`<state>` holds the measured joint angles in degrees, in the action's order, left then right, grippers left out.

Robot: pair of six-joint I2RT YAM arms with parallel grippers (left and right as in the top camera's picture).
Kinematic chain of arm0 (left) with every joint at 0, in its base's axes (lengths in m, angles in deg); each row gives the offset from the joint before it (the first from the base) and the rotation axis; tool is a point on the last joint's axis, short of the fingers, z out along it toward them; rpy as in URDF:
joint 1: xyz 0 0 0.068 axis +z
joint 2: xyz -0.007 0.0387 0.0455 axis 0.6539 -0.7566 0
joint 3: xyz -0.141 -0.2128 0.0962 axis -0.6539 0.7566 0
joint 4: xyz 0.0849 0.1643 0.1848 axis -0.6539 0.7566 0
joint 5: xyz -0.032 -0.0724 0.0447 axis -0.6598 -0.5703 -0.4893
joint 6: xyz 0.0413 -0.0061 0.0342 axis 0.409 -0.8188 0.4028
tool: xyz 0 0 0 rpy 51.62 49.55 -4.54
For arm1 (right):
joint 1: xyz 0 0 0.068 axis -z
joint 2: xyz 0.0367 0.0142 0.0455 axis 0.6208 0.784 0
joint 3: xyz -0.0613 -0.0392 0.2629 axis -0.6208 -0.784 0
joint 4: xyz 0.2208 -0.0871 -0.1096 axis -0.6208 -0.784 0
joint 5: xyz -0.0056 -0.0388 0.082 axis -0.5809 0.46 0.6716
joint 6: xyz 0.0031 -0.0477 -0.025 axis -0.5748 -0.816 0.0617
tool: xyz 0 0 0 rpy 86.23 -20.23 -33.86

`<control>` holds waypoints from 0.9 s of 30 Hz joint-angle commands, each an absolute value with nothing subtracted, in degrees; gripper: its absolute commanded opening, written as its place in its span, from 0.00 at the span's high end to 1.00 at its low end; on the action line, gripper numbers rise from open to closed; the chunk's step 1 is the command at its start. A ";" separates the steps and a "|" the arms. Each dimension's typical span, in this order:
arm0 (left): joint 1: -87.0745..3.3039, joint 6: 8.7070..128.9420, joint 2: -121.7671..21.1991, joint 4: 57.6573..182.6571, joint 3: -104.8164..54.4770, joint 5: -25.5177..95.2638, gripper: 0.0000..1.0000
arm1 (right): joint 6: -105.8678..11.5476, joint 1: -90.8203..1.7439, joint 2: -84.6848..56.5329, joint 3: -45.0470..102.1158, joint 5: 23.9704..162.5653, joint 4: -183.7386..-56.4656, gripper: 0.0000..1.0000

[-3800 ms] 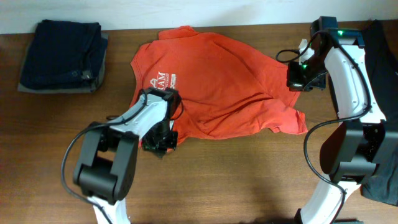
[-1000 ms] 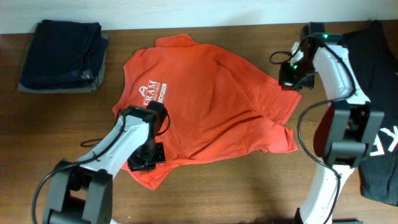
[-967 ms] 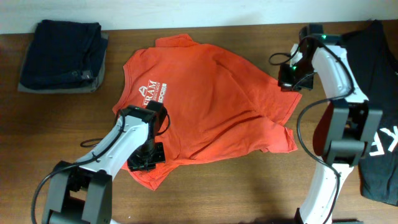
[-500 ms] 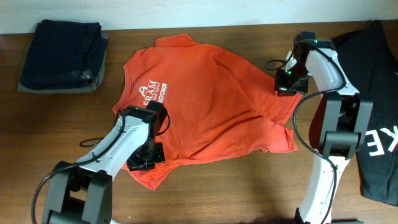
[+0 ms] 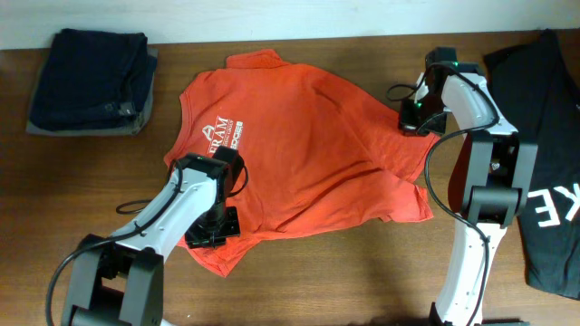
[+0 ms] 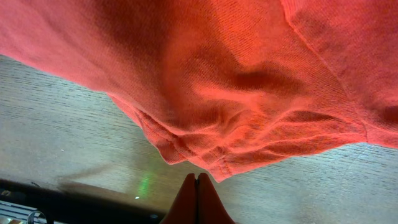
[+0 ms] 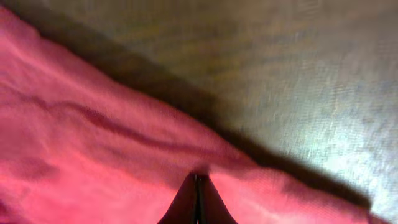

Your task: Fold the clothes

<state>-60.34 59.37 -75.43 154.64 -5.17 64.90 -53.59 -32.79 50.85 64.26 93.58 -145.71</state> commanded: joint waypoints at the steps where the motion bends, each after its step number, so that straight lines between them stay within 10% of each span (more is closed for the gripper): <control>1: -60.10 59.55 -74.45 154.55 -5.98 65.78 0.99 | -53.04 -32.24 54.98 63.93 91.97 -142.36 0.96; 19: -60.10 60.40 -74.45 152.84 -5.98 66.00 0.99 | -48.08 -25.38 62.74 65.70 88.60 -113.45 0.96; 27: -60.10 61.69 -74.45 152.58 -5.98 67.99 0.99 | -47.31 -21.38 62.74 87.38 89.67 -129.10 0.93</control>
